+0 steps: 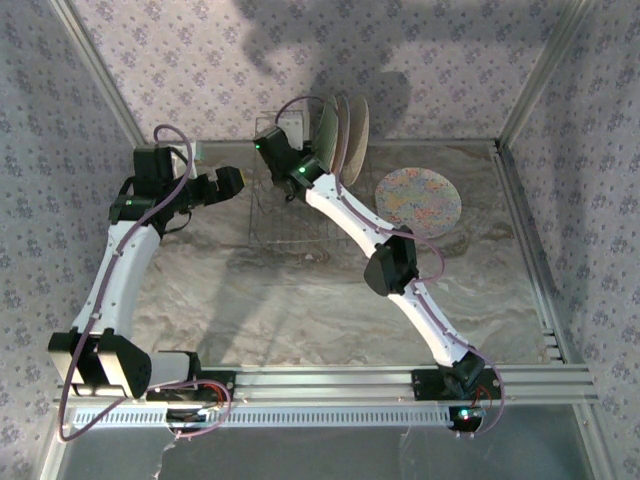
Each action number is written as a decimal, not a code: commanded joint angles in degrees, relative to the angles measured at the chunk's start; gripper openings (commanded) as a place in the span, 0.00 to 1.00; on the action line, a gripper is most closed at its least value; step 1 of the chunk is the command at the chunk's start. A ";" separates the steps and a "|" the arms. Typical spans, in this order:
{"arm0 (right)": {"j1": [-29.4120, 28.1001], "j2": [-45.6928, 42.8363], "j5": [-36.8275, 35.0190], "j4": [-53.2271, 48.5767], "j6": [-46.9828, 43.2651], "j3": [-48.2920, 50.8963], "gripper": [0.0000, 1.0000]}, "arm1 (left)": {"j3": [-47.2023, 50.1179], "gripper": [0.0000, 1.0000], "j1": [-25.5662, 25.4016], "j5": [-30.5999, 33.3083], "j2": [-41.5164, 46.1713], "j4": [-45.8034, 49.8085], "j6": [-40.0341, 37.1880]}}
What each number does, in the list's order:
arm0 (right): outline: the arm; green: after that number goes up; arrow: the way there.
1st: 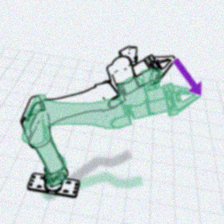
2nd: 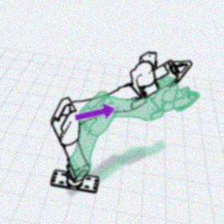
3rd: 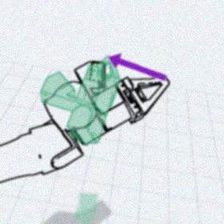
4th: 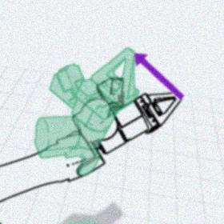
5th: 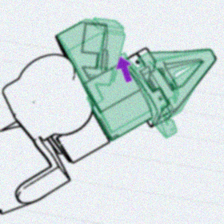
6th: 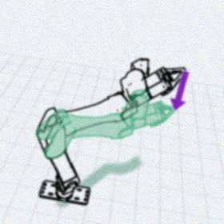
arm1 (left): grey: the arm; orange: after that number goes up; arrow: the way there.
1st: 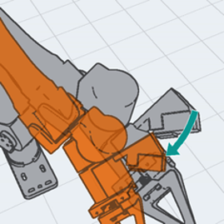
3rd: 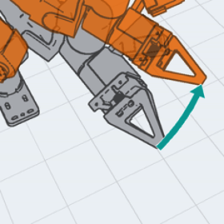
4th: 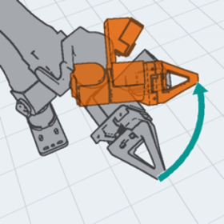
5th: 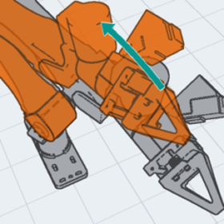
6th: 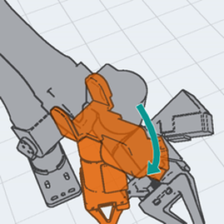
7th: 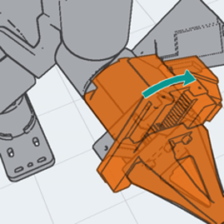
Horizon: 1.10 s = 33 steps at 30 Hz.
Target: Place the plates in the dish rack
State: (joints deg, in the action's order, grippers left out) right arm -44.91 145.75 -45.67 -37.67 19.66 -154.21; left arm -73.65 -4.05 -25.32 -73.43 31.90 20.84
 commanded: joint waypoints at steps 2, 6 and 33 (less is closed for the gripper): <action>-0.24 -7.55 -2.76 -3.29 0.38 1.17 0.42 | 0.46 0.99 0.41 -0.92 0.72 -0.87 0.86; -0.45 -14.24 -3.72 -2.60 0.13 7.06 0.52 | 1.00 0.99 0.28 -0.02 1.51 -0.79 1.65; 44.74 -76.71 66.01 8.85 22.68 92.10 0.99 | 12.14 0.99 -18.77 19.42 15.95 2.78 13.18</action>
State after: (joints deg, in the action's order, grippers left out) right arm -4.40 69.49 1.56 -32.27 38.22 -68.55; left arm -62.19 -20.12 -11.00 -58.52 35.40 31.57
